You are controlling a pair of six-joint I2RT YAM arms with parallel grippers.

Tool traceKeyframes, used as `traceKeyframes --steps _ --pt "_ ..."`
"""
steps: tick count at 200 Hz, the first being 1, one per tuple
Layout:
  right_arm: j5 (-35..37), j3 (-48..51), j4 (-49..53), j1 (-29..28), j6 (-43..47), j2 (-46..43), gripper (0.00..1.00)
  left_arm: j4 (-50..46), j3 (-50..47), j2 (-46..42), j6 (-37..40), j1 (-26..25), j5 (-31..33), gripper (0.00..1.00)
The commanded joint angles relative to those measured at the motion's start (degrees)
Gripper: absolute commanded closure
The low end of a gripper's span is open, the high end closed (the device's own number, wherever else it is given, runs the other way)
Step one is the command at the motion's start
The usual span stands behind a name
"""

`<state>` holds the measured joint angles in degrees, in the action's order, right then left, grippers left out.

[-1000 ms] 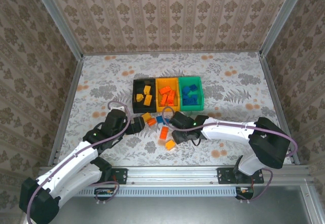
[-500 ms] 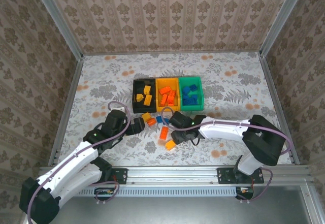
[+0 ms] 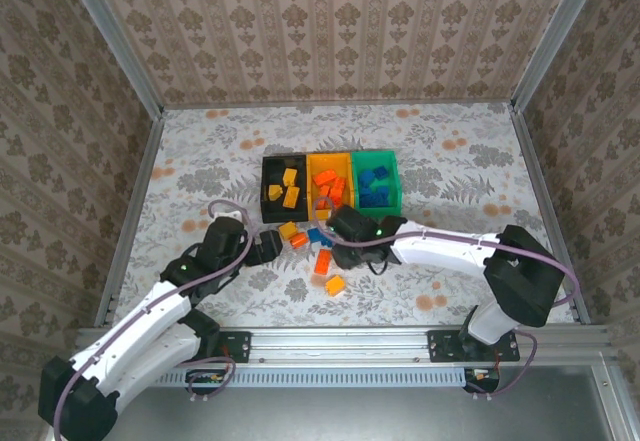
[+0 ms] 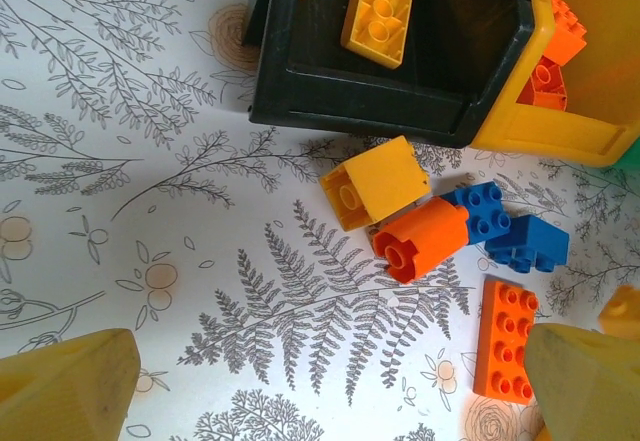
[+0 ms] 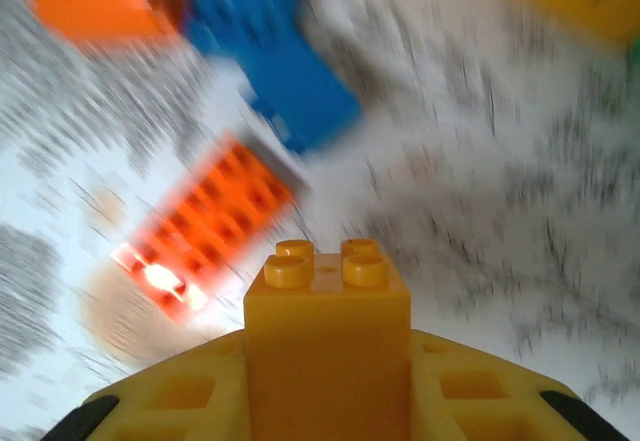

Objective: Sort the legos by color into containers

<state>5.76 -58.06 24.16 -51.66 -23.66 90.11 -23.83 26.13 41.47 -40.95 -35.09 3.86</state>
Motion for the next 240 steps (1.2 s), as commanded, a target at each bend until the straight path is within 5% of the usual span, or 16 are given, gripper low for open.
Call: traceKeyframes --steps 1,68,124,165,240 --pt "-1.47 -9.85 -1.84 1.02 2.28 3.42 0.71 -2.63 -1.2 -2.15 -1.09 0.55 1.67 0.0" --pt "3.6 -38.07 -1.43 3.59 1.96 25.02 0.69 -4.03 -2.31 -3.5 -1.85 0.89 0.16 0.0" --pt "5.77 -49.92 -1.16 4.57 2.12 35.78 0.59 -5.26 -1.35 -3.67 -1.58 1.08 0.33 0.0" --pt "4.96 -48.01 -3.78 4.5 2.43 31.59 0.29 -5.43 0.34 -2.19 -0.85 1.08 1.07 0.0" --pt "1.46 -24.18 -2.93 3.38 -0.42 12.06 0.18 -3.7 4.32 6.45 -0.11 1.08 -0.83 0.0"
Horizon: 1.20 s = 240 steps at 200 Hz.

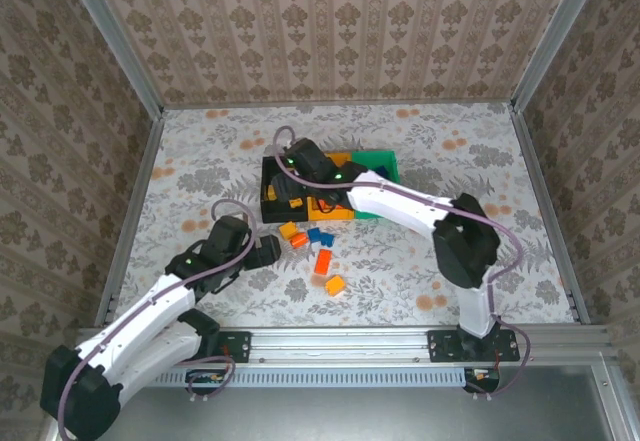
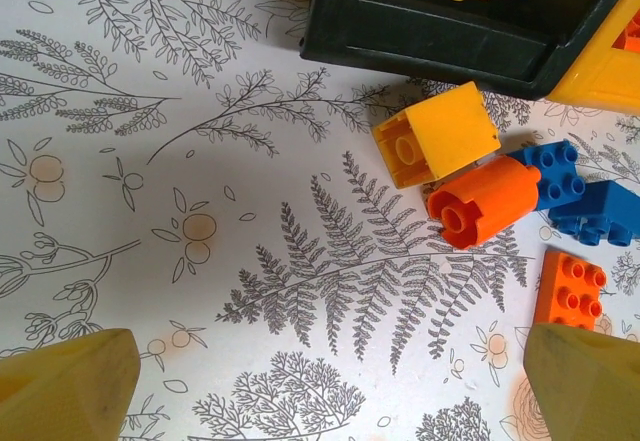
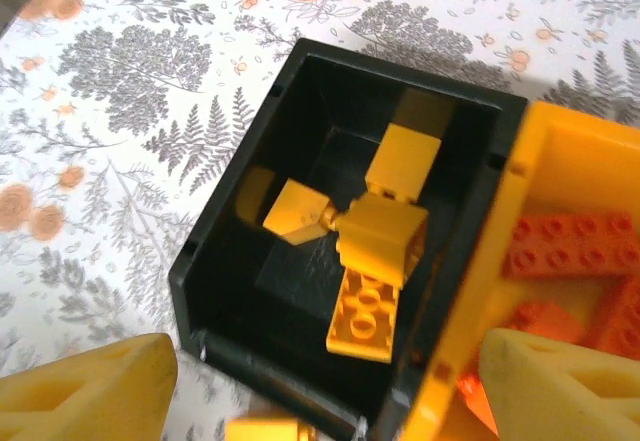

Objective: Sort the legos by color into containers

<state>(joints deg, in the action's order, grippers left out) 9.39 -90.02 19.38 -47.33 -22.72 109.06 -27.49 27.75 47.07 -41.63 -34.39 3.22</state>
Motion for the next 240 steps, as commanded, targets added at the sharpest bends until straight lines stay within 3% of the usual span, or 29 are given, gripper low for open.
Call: traceKeyframes --steps 1,68,109,141,192,240 --pt "-2.18 8.2 1.96 -1.02 -1.41 -7.21 0.18 0.01 2.73 0.84 0.57 0.38 -0.13 0.0" --pt "-3.41 30.67 10.49 -8.99 -1.17 -19.97 0.15 0.81 -0.71 -7.33 0.35 0.88 2.39 0.0" --pt "-4.42 34.99 11.82 -15.8 -1.84 -18.63 0.14 -0.01 -2.33 -8.36 -0.21 1.34 2.4 0.0" --pt "-2.4 34.62 9.19 -16.74 -3.23 -14.68 0.16 0.51 -2.87 -8.22 -0.6 1.59 2.1 0.0" --pt "-0.78 34.55 7.18 -16.74 -3.92 -11.15 0.29 0.2 -2.96 -8.05 -0.2 2.0 1.94 0.0" --pt "-0.59 35.41 6.55 -16.57 -3.61 -13.42 0.55 0.5 -3.4 -8.05 -0.13 2.4 1.37 0.0"
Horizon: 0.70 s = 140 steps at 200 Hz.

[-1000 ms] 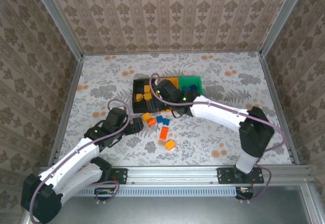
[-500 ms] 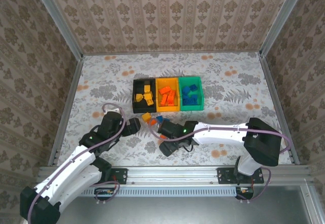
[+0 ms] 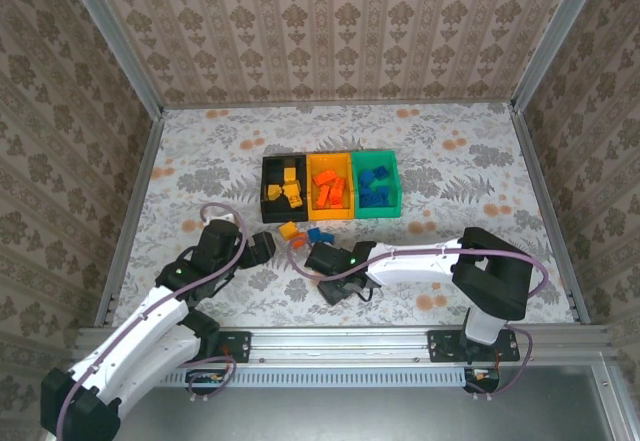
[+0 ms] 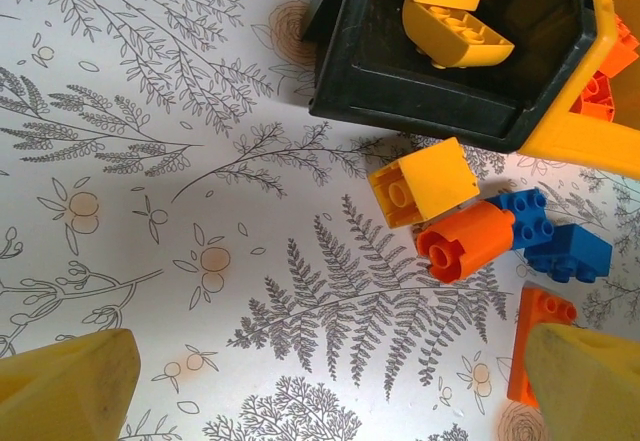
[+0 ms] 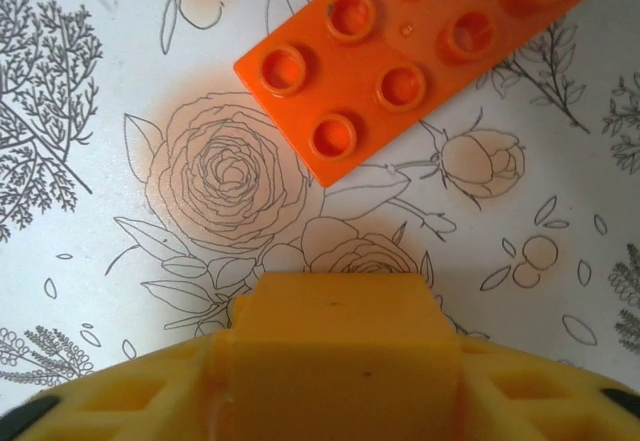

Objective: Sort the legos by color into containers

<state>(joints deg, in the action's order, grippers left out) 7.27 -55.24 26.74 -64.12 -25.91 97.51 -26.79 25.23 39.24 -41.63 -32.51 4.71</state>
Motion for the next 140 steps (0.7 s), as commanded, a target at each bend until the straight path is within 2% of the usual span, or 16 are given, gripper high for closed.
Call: traceKeyframes --steps 1,25,67,97,140 --pt "1.52 0.6 -0.77 0.22 -0.39 -2.02 0.56 -0.2 -0.89 -0.26 -0.13 0.52 -0.09 0.0" --pt "1.33 -0.14 -0.13 0.91 0.91 -5.76 0.62 -0.31 -0.72 -0.26 0.01 0.7 -0.19 0.0" --pt "0.0 -8.58 1.42 4.95 5.56 -9.5 0.63 -0.28 -0.79 -0.44 -0.24 1.05 -0.54 0.0" --pt "-1.66 -19.32 0.27 9.0 7.1 -4.13 0.62 -0.28 -1.15 -0.57 -0.72 1.14 -0.86 0.0" --pt "-0.77 -36.95 -0.48 13.19 6.54 11.1 0.62 -0.77 -2.03 -0.99 -1.42 1.35 -1.53 0.0"
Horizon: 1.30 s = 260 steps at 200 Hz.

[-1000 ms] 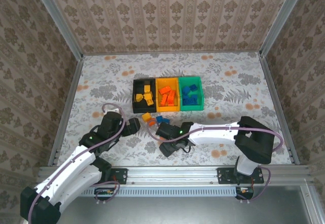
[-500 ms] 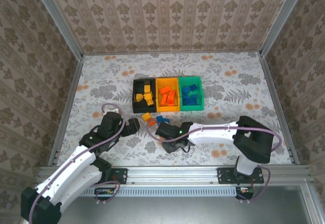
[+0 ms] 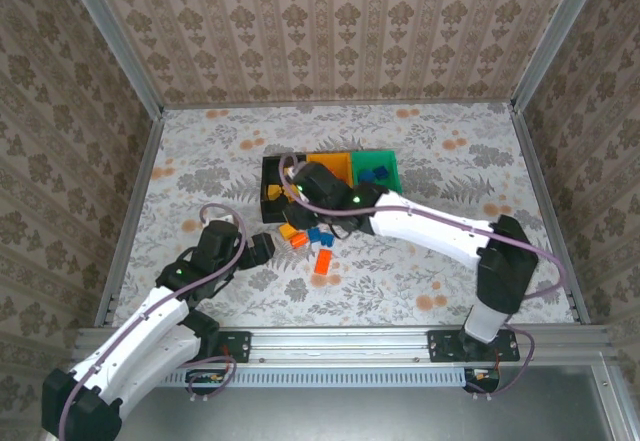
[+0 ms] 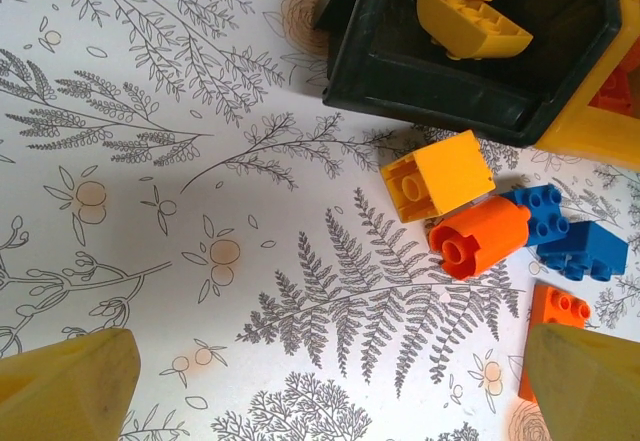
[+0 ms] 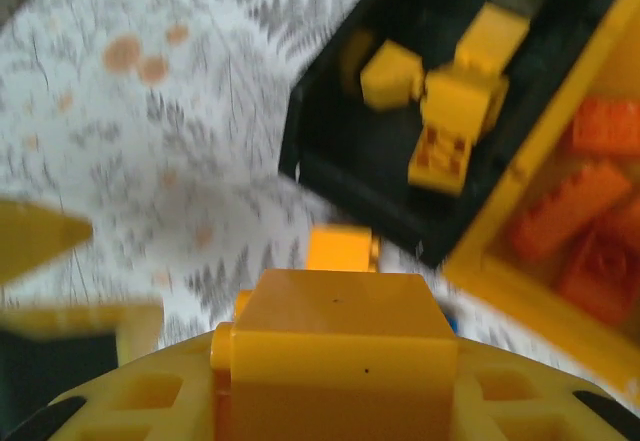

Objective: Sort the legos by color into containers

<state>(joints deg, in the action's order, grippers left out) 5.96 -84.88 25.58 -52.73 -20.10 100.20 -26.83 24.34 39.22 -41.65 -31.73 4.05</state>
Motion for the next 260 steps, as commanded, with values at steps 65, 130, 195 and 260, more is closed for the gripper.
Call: traceKeyframes --steps 65,130,195,260 --pt "3.99 -28.14 4.39 4.98 -0.43 27.38 0.58 -1.56 -1.49 -1.65 -1.24 0.78 -1.85 0.0" --pt "2.18 -31.47 2.72 5.26 0.09 27.94 0.27 -1.66 -0.79 -1.65 -0.26 0.88 -2.42 0.0" --pt "2.8 -9.86 -5.07 6.26 -6.42 11.14 0.2 3.68 2.9 7.42 4.2 -1.49 -8.07 0.04" --pt "4.09 17.84 -9.08 11.61 -10.14 -10.37 0.19 8.19 14.62 33.69 7.41 -23.14 3.27 0.1"
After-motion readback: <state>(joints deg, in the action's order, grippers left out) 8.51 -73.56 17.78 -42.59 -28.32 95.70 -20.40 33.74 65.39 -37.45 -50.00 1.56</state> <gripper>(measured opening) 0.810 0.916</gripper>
